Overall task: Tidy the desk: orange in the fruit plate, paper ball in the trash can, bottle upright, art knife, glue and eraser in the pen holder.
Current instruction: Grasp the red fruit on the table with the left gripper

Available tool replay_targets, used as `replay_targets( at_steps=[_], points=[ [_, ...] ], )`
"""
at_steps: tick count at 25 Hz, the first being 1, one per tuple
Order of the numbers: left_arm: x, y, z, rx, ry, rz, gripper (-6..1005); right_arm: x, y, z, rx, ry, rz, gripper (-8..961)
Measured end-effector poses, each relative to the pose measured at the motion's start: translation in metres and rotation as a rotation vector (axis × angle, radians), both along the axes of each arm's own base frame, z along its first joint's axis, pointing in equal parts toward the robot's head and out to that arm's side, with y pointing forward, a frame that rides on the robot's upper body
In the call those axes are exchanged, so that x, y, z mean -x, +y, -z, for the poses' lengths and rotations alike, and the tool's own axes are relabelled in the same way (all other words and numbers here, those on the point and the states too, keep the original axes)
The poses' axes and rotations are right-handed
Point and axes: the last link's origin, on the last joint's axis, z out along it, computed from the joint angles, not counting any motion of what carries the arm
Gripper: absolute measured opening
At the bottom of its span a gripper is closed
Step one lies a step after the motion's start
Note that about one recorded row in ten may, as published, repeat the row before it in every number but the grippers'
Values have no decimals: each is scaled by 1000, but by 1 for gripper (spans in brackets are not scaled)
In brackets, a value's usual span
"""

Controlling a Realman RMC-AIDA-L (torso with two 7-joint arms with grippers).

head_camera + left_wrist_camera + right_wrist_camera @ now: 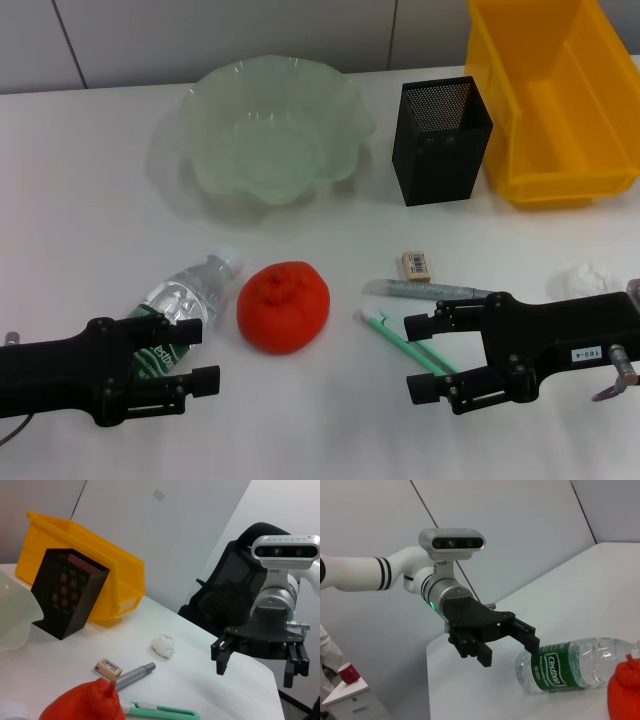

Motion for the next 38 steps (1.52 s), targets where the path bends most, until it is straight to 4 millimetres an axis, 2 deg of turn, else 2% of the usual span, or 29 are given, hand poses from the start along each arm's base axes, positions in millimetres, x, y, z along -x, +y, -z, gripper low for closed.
replay_targets(
  at_steps=[25, 35, 36, 38],
  points=[
    [3, 2, 2, -21, 19, -9, 747, 0, 1, 0, -4, -3, 3, 828],
    [9, 11, 4, -66, 65, -50, 745, -1, 2, 0, -13, -8, 8, 827],
    [14, 21, 8, -100, 96, -109, 745, -1, 2, 0, -15, -9, 9, 827],
    [16, 25, 8, -107, 106, -143, 744, -1, 2, 0, -15, -9, 10, 827]
  ],
)
